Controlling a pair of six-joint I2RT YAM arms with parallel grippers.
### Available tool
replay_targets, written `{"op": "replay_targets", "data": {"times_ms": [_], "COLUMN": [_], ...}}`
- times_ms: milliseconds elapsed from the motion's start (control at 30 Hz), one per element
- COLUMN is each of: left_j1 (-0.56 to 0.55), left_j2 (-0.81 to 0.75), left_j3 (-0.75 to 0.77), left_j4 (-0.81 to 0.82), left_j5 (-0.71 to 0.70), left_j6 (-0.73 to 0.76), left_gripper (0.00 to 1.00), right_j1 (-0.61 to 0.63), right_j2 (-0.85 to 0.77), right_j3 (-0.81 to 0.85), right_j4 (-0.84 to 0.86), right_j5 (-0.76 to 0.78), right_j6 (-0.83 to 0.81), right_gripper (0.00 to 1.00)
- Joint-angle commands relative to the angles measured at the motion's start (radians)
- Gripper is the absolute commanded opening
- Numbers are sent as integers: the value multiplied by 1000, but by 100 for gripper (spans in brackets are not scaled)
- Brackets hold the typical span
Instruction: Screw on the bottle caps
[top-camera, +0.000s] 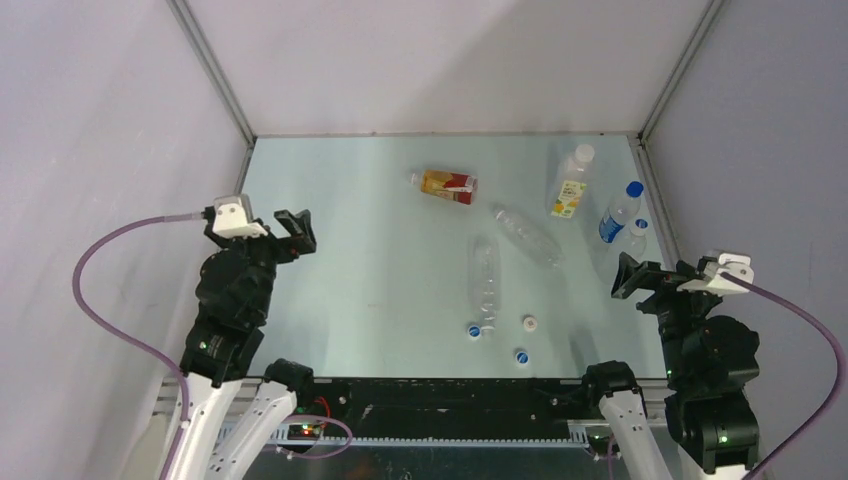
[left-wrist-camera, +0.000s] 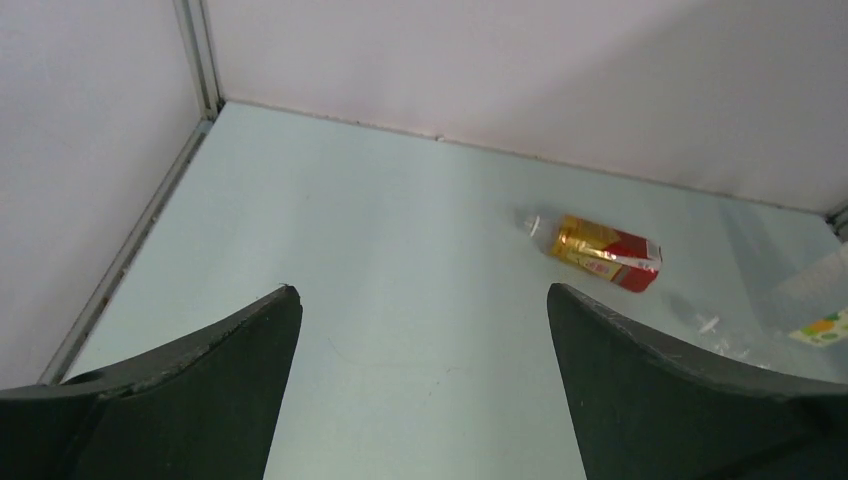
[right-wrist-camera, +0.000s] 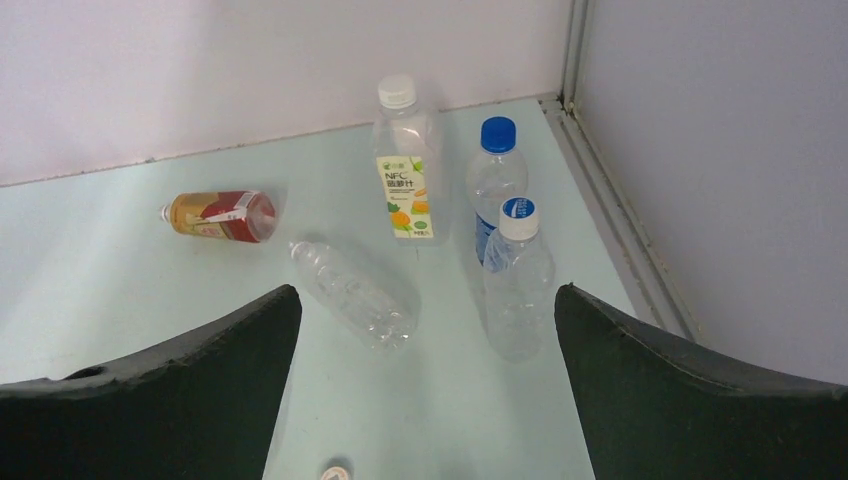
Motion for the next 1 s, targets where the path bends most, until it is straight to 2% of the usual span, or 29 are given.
{"op": "replay_targets", "data": {"times_ms": [0, 133, 400, 500, 633, 767, 967], "left_j1": [-6, -6, -7, -9, -9, -10, -11], "left_j2": [9, 55, 160, 170, 149, 133, 141], "left_j3": [-23, -58, -29, -50, -80, -106, -134], "left_j4": [-22, -47, -142, -159, -140, -107, -31], "left_j5": [54, 69, 55, 26, 60, 168, 221], "left_j6": [-31, -51, -140, -190, -162, -66, -3], "left_gripper": [100, 100, 100, 100, 100, 100, 100], "right_j1": [4, 4, 5, 9, 56, 201, 581], "right_j2": [36, 72, 149, 168, 201, 225, 290], "right_j3": [30, 40, 32, 11, -26, -78, -150], "right_j4": [1, -3, -30, -29, -21, -14, 11], "right_j5": [-41, -92, -184, -242, -273, -150, 101], "right_j6": [28, 48, 141, 179, 234, 276, 416], "right_gripper": [99, 99, 99, 99, 99, 99, 99]}}
